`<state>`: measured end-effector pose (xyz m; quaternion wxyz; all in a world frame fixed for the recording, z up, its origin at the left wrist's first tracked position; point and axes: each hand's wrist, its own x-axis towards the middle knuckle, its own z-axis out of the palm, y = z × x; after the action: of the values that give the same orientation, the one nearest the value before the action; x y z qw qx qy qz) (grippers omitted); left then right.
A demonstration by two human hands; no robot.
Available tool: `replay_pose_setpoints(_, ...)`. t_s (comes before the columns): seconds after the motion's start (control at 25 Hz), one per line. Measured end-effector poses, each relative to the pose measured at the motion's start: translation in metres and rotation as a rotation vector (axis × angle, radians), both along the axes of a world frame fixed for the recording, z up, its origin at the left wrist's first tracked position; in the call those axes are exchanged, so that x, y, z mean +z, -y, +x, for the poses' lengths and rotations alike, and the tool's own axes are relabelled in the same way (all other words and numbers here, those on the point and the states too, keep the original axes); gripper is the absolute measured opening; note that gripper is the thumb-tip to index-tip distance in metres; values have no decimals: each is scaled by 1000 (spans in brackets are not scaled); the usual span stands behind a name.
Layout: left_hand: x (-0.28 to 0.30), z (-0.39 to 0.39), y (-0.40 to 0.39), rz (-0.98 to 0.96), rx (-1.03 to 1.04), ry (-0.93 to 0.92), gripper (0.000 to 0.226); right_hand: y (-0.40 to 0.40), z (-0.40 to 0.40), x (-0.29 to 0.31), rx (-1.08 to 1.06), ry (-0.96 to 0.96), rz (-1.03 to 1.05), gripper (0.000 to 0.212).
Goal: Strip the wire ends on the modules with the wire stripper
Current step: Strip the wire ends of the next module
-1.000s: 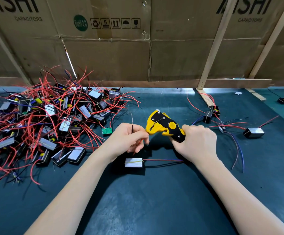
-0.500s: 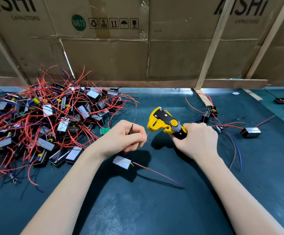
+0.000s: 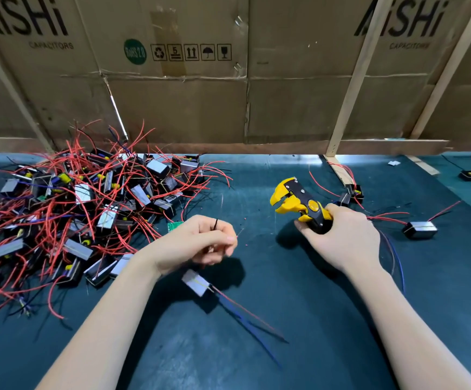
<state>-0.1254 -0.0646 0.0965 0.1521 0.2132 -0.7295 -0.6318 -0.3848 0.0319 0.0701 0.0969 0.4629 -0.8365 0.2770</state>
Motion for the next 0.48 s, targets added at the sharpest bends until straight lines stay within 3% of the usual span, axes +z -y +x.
replay_pose_setpoints(0.2, 4, -1, -1, -272, 139, 70, 10, -3, -2, 9, 90, 142, -157, 49)
replay_pose_setpoints(0.32, 20, -22, -4, -261, 229, 13, 13, -7, -10, 15, 32, 272, -311, 51)
replay_pose_setpoints(0.48, 50, -86, -9, -486, 336, -84, 7, -13, -21, 25, -87, 296, -459, 52)
